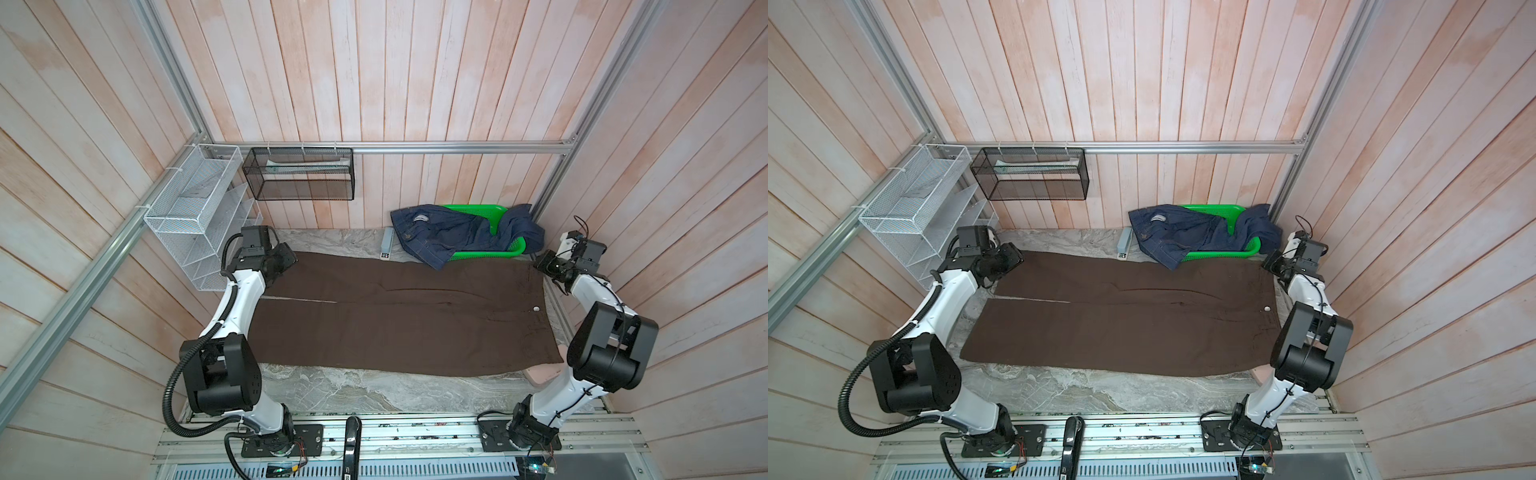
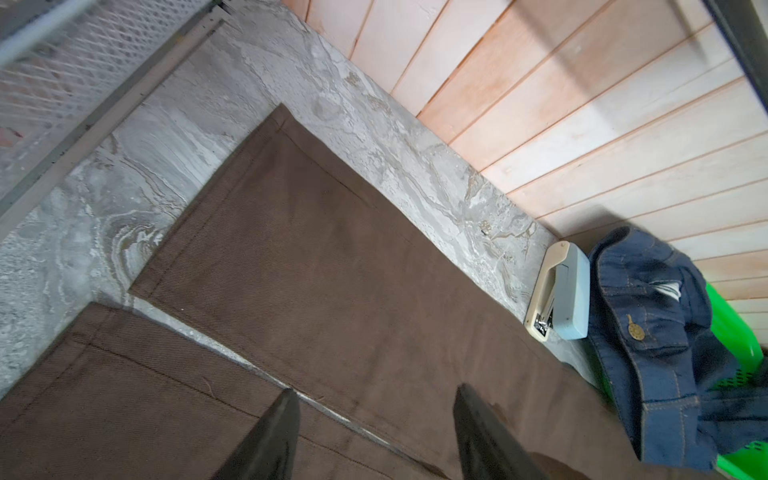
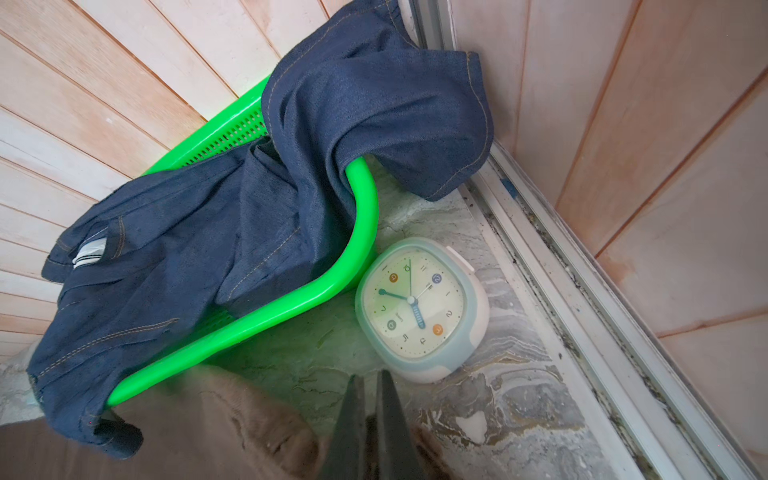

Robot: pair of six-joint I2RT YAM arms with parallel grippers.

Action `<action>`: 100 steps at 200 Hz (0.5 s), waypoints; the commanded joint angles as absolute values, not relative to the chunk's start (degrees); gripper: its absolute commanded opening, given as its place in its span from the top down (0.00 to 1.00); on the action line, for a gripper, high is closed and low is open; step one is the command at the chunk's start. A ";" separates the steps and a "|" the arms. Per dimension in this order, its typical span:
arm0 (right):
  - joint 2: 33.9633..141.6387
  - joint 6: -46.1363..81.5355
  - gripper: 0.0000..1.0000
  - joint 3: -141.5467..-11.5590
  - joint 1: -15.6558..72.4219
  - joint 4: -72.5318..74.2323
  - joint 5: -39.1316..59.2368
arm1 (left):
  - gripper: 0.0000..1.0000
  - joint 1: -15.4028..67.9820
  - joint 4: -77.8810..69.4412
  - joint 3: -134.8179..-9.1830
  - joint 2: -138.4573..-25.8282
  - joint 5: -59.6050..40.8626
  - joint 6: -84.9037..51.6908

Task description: Fold and stack the trousers

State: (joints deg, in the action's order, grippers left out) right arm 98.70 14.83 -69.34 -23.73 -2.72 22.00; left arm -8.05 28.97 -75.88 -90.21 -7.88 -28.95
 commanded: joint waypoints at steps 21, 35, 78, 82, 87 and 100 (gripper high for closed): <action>95.95 16.00 1.00 -67.70 -26.16 2.60 16.34 | 0.36 -10.94 29.88 -81.38 -93.03 -6.33 -30.33; 95.55 15.74 1.00 -67.54 -26.54 1.86 14.75 | 0.34 -10.98 31.20 -83.93 -95.73 -6.42 -30.43; 94.85 15.59 1.00 -65.47 -27.15 2.56 14.82 | 0.32 -10.99 32.94 -91.11 -104.19 -6.16 -30.85; 94.84 15.76 1.00 -65.25 -27.10 2.69 14.98 | 0.32 -10.92 32.95 -91.95 -105.07 -6.09 -30.89; 94.83 15.87 1.00 -65.10 -27.12 2.84 15.30 | 0.32 -10.98 33.21 -93.05 -106.25 -6.02 -30.97; 95.00 16.16 1.00 -64.87 -27.14 3.01 15.92 | 0.31 -10.99 33.88 -96.42 -109.39 -6.15 -30.86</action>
